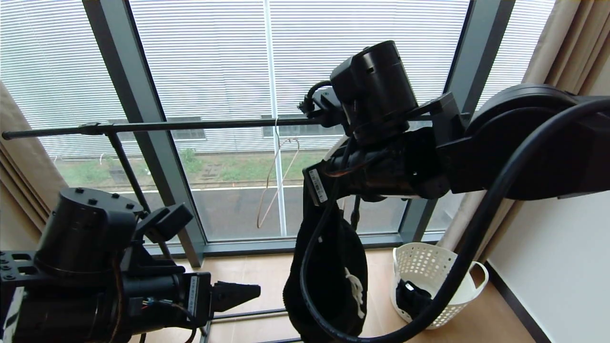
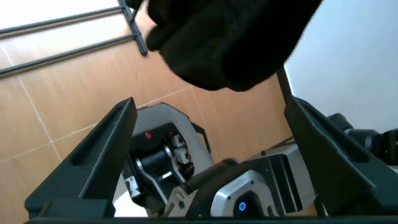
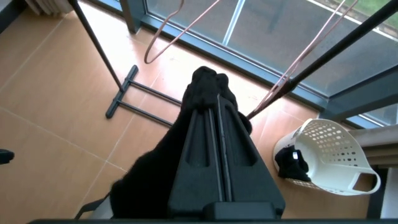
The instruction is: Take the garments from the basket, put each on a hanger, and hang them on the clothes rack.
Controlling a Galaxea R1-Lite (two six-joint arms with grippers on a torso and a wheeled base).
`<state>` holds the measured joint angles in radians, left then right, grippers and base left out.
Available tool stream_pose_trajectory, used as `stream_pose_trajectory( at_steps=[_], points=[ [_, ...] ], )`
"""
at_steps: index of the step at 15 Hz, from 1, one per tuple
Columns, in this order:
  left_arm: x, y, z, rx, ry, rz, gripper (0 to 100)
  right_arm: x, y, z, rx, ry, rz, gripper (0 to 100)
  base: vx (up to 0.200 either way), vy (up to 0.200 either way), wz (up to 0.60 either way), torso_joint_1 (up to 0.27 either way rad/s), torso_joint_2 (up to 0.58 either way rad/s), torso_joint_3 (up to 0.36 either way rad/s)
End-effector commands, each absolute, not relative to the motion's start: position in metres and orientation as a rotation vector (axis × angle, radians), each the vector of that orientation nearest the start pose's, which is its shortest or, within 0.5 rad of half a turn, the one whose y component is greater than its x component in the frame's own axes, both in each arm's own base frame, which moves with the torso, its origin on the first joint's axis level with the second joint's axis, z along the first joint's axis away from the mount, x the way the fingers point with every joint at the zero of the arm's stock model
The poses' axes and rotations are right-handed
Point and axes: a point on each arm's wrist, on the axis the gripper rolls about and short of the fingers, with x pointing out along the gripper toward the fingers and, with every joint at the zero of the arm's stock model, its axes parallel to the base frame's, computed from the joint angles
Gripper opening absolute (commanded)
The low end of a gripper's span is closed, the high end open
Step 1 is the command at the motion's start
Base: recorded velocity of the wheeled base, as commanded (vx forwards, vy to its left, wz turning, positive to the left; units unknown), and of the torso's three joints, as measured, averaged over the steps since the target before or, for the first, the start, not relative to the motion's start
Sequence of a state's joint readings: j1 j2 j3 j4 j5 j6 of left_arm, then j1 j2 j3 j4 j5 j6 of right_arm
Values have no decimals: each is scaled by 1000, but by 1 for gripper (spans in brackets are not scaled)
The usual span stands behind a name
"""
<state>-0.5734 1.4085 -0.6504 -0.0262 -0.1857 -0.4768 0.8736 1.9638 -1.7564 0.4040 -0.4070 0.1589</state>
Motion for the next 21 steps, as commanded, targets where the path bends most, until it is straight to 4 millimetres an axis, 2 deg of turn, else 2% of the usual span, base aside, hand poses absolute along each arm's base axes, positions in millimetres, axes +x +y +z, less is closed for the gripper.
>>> stream_pose_trajectory(
  at_steps=[1, 5, 6, 11, 14, 21],
  points=[
    [180, -129, 145, -259, 958, -533, 100, 259, 292, 257, -220, 525, 392, 0, 0, 0, 0, 0, 0, 0],
    [193, -137, 131, -293, 981, -504, 100, 262, 296, 257, -216, 521, 392, 0, 0, 0, 0, 0, 0, 0],
    [204, -143, 119, -311, 1012, -472, 100, 265, 301, 255, -214, 519, 394, 0, 0, 0, 0, 0, 0, 0],
    [231, -160, 84, -307, 992, -381, 100, 262, 300, 261, -204, 507, 400, 0, 0, 0, 0, 0, 0, 0],
    [232, -165, 74, -293, 1022, -373, 100, 259, 297, 267, -196, 496, 401, 0, 0, 0, 0, 0, 0, 0],
    [229, -163, 66, -282, 1051, -359, 100, 258, 296, 269, -192, 492, 401, 0, 0, 0, 0, 0, 0, 0]
  ],
)
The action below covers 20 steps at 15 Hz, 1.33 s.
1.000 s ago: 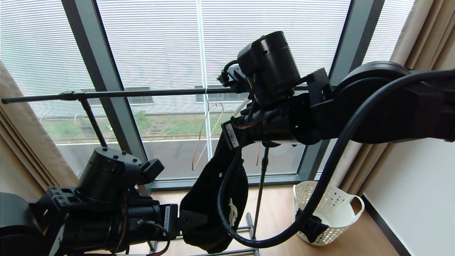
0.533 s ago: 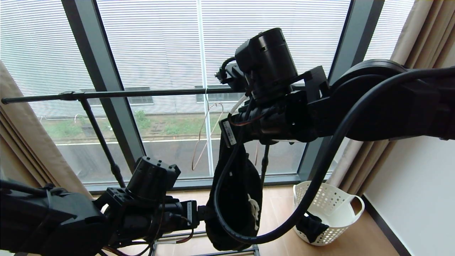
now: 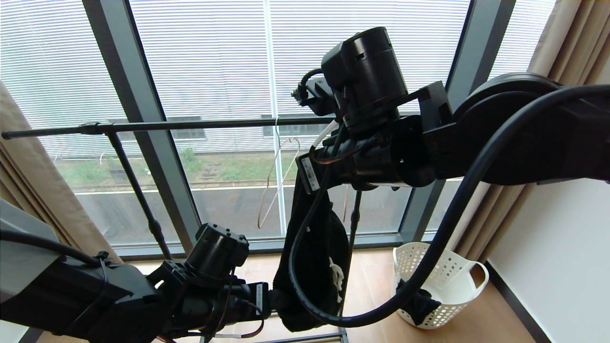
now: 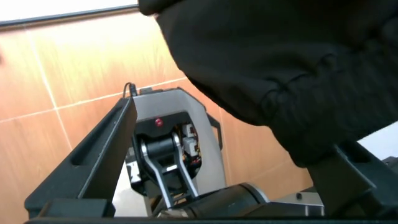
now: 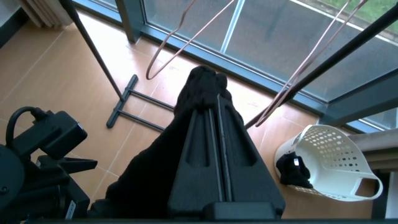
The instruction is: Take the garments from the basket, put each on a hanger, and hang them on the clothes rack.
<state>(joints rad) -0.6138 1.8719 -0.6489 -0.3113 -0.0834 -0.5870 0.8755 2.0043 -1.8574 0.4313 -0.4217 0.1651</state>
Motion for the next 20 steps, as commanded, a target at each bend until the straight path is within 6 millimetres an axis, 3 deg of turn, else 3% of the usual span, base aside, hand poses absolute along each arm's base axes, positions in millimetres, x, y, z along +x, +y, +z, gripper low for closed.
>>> stream_pose_trajectory(
  at_steps=[1, 4, 5, 9, 12, 13, 15, 17, 20],
  points=[
    [228, -162, 64, -276, 1054, -345, 100, 258, 295, 270, -180, 490, 399, 0, 0, 0, 0, 0, 0, 0],
    [228, -161, 62, -265, 1052, -322, 100, 256, 292, 274, -171, 485, 399, 0, 0, 0, 0, 0, 0, 0],
    [228, -161, 62, -264, 1053, -320, 0, 255, 292, 275, -169, 483, 400, 0, 0, 0, 0, 0, 0, 0],
    [228, -161, 64, -266, 1043, -320, 0, 248, 278, 282, -158, 481, 390, 0, 0, 0, 0, 0, 0, 0],
    [227, -156, 74, -253, 972, -262, 0, 246, 250, 281, -140, 507, 336, 0, 0, 0, 0, 0, 0, 0],
    [230, -149, 91, -273, 903, -252, 0, 250, 226, 289, -110, 494, 291, 0, 0, 0, 0, 0, 0, 0],
    [243, -131, 131, -262, 745, -267, 0, 251, 205, 291, -84, 499, 284, 0, 0, 0, 0, 0, 0, 0],
    [248, -127, 154, -218, 695, -279, 0, 247, 198, 278, -75, 526, 322, 0, 0, 0, 0, 0, 0, 0],
    [254, -129, 190, -124, 733, -291, 0, 252, 202, 241, -45, 509, 373, 0, 0, 0, 0, 0, 0, 0]
  ],
)
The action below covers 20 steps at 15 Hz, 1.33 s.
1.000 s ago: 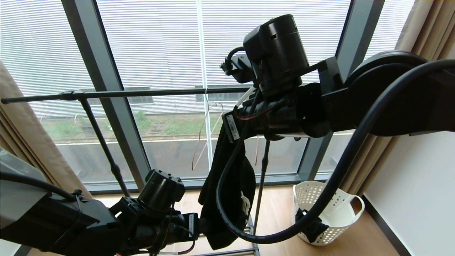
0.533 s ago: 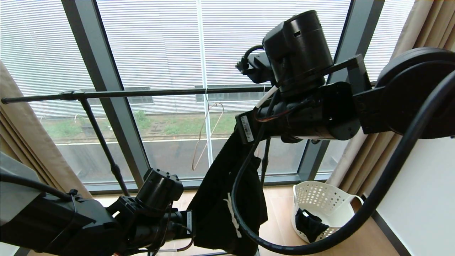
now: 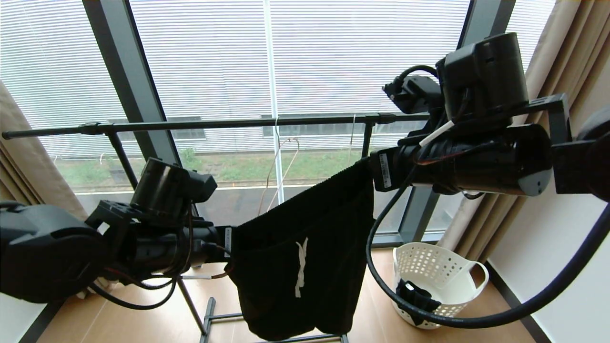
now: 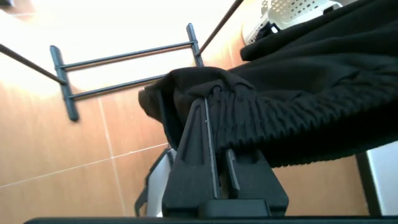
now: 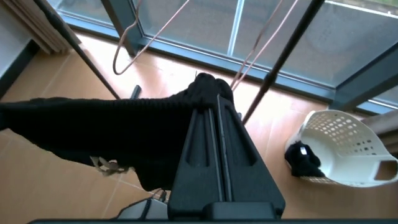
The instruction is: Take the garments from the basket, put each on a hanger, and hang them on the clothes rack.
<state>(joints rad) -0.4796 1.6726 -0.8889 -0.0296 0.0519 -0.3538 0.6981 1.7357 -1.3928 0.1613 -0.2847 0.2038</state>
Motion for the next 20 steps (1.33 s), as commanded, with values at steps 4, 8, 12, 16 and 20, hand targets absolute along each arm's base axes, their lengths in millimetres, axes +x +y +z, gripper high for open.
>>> stream_pose_trajectory(
  at_steps=[4, 8, 12, 16, 20],
  points=[
    [263, -133, 224, -47, 737, -311, 0, 272, 198, 224, -27, 503, 373, 0, 0, 0, 0, 0, 0, 0],
    [270, -139, 227, -33, 724, -305, 0, 284, 195, 220, -28, 511, 345, 0, 0, 0, 0, 0, 0, 0],
    [293, -150, 232, -47, 692, -306, 0, 257, 175, 222, -179, 518, 381, 0, 0, 0, 0, 0, 0, 0],
    [315, -178, 251, -42, 666, -350, 0, 222, 162, 206, -385, 540, 554, 0, 0, 0, 0, 0, 0, 0],
    [328, -202, 268, -20, 663, -358, 0, 195, 180, 200, -412, 549, 724, 0, 0, 0, 0, 0, 0, 0]
  ],
)
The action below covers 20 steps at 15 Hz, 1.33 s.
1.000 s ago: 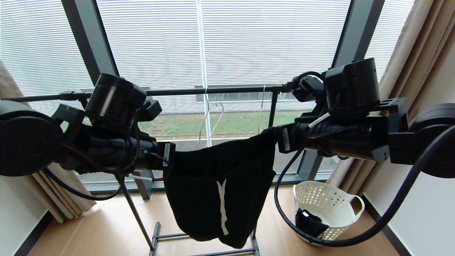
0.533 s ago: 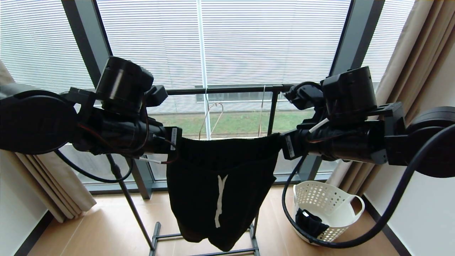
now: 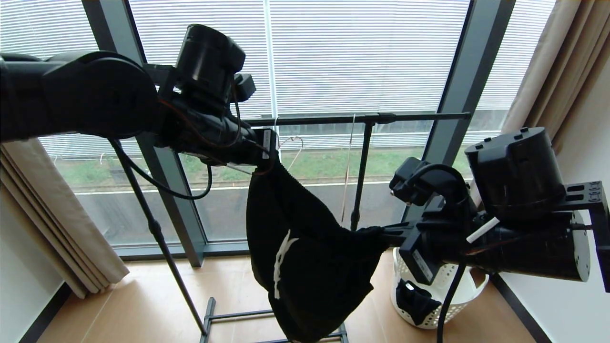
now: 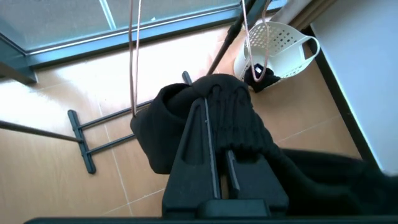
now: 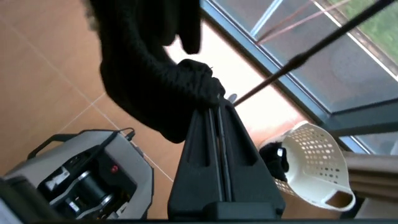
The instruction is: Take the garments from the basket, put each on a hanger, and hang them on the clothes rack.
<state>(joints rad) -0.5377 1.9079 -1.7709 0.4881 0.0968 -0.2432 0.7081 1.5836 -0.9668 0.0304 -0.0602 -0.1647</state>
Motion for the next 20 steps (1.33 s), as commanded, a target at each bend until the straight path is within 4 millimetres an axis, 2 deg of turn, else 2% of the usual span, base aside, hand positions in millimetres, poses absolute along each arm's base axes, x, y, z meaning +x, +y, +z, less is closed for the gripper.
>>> stream_pose_trajectory(
  at_steps=[1, 3, 5, 8, 11, 20],
  points=[
    [330, -205, 268, -17, 666, -362, 0, 191, 184, 199, -416, 550, 743, 0, 0, 0, 0, 0, 0, 0],
    [337, -216, 270, -17, 656, -374, 0, 176, 197, 195, -440, 551, 818, 0, 0, 0, 0, 0, 0, 0],
    [343, -220, 259, -2, 686, -371, 0, 168, 205, 193, -444, 554, 858, 0, 0, 0, 0, 0, 0, 0],
    [343, -220, 258, -2, 685, -361, 0, 147, 225, 194, -362, 581, 920, 0, 0, 0, 0, 0, 0, 0],
    [344, -219, 258, -4, 686, -359, 0, 131, 242, 183, -394, 621, 985, 0, 0, 0, 0, 0, 0, 0],
    [354, -211, 252, -14, 696, -327, 0, 119, 246, 176, -427, 635, 1025, 0, 0, 0, 0, 0, 0, 0]
  ],
)
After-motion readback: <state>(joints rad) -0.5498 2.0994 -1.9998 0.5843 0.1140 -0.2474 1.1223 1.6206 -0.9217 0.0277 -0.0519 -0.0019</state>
